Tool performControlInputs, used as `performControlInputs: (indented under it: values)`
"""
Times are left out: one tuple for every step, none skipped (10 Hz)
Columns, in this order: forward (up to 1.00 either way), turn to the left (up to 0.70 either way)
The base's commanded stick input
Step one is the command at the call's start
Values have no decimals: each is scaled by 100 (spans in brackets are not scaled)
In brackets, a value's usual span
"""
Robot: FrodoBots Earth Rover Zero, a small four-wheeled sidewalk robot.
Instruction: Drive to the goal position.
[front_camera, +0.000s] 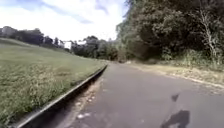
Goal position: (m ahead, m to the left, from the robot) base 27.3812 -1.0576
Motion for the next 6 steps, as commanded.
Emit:
performControlInputs:
  values:
    - [70,-11]
    - [70,-9]
    - [70,-6]
    - [70,-16]
    - [70,-18]
    - [70,-19]
